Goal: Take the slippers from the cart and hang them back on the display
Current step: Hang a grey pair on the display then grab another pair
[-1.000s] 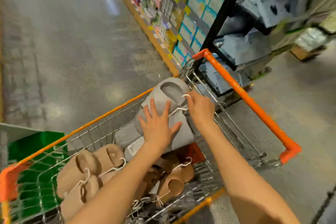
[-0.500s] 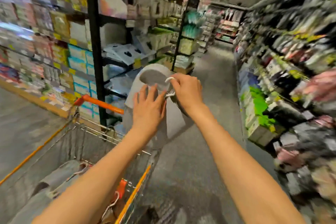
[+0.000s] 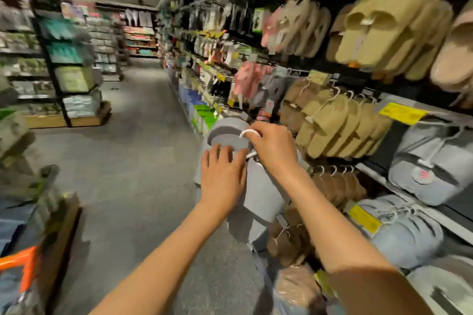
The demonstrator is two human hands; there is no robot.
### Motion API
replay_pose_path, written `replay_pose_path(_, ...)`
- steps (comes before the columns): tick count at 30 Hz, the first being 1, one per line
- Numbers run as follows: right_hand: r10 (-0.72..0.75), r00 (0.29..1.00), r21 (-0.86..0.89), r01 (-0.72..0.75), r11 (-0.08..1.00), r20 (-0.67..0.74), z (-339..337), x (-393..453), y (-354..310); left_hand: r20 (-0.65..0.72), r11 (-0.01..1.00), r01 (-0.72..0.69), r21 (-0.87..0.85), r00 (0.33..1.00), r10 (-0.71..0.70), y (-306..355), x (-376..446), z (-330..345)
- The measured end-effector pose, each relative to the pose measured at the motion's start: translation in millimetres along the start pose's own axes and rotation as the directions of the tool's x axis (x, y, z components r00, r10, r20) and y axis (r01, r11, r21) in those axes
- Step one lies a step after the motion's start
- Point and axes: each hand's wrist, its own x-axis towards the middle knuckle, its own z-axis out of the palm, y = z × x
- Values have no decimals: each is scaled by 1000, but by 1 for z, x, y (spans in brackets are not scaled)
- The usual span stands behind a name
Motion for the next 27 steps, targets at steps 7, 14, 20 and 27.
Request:
replay_pose_path(7,246,956,-170,-271,947,-159,-58,-13,92,-98,931,-290,-224,957,274,101,43,60)
replay_pose_path(14,409,870,-279,-479,833,-275,-89,-9,146,-171,794,-528,-300,849,500,160,85,105)
replay_pose_path(20,523,736,-290,-661,692,-430,-117,-23,175,-276,667,-641,-380,767,580,216,98,131)
replay_pose_path(27,592,609,-301,-786,540,-528,-151,-31,230,-350,500,-701,-509,699,624,288,106,157)
